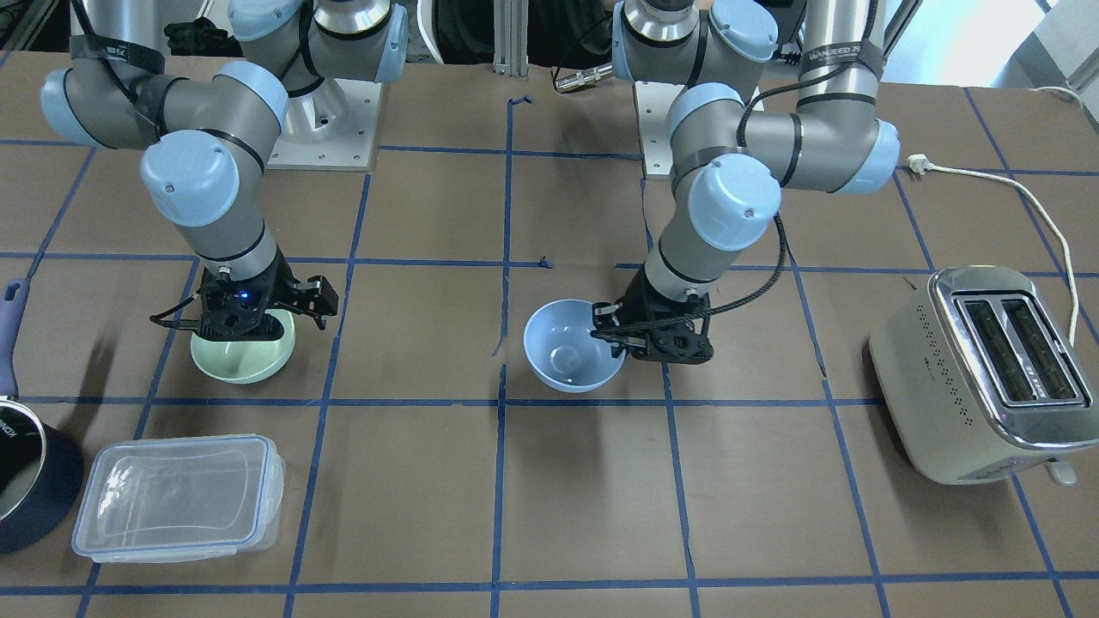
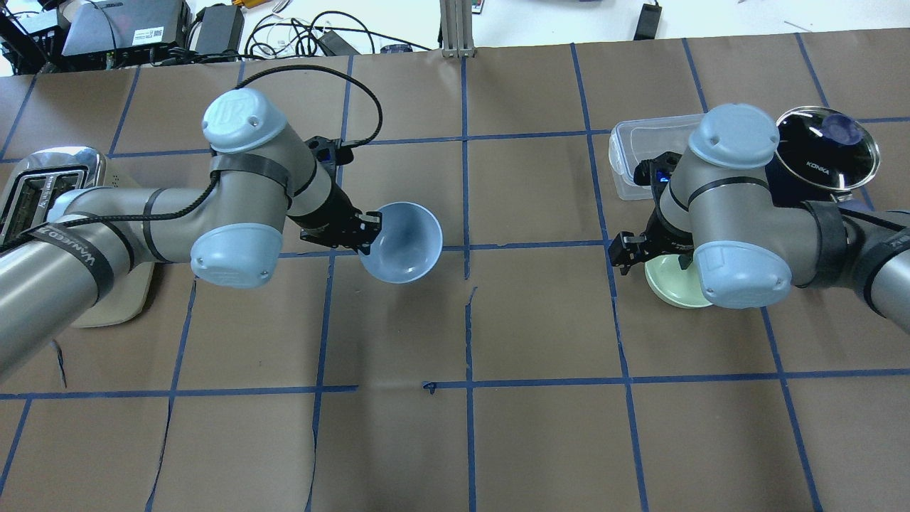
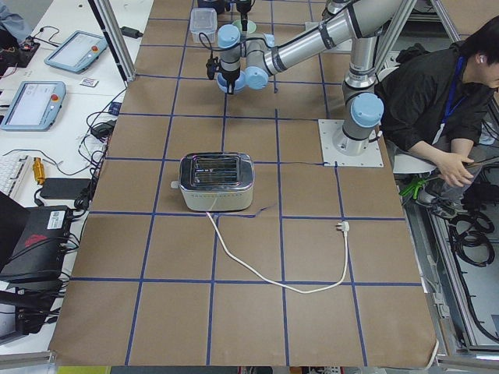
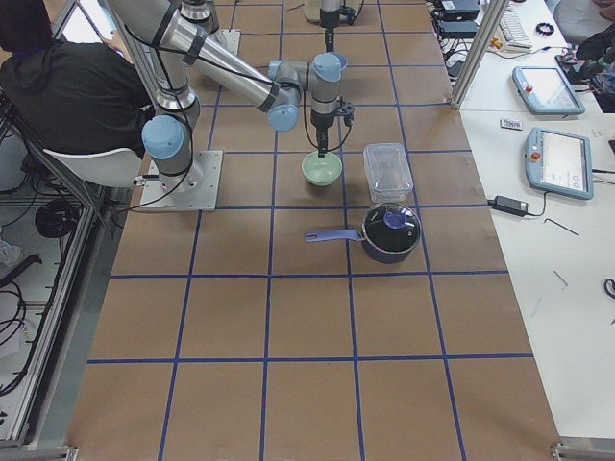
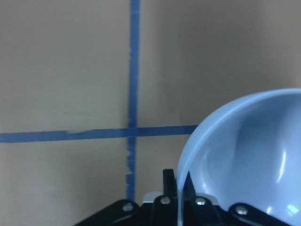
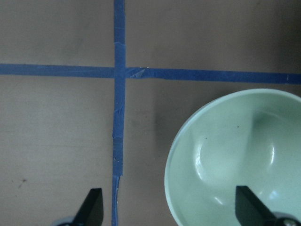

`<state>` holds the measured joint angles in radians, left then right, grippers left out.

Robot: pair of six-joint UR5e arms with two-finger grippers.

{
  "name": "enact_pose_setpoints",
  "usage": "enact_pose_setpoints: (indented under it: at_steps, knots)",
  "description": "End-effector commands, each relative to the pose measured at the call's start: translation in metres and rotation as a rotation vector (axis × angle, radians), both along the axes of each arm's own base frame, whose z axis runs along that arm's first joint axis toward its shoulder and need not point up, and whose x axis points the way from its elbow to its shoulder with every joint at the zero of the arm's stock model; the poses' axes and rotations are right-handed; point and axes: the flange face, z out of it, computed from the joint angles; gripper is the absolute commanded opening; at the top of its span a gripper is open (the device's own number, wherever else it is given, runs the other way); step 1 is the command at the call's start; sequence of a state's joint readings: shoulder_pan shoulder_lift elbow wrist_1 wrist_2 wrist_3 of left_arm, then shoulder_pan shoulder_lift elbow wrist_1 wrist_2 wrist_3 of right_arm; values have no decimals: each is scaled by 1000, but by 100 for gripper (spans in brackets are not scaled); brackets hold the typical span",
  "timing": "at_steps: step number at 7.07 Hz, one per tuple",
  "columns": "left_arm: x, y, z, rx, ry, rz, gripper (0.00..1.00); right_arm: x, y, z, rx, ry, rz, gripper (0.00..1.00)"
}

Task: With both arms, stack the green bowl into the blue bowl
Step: 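Lift blue bowl toward table center with left while right grasps green bowl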

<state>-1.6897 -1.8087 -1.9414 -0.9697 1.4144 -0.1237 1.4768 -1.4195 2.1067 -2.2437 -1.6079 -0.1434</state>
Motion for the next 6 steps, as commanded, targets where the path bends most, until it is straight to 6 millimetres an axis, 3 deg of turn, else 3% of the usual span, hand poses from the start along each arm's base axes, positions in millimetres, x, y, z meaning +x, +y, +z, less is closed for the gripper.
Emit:
enact_pose_setpoints:
  at_steps: [1,3,4,6]
  knots:
    - [-58,35,-16,72,-15,111,0,-5,-5,-19,4,30,26,100]
    - [-76,60,-33,75,-23,125,0,-5,-5,-26,18,30,28,100]
    - [-77,59,-33,75,-21,139,0,-4,-4,-27,20,25,25,95]
    - [-76,60,-34,84,-31,176,53,-5,-2,-35,38,27,27,69]
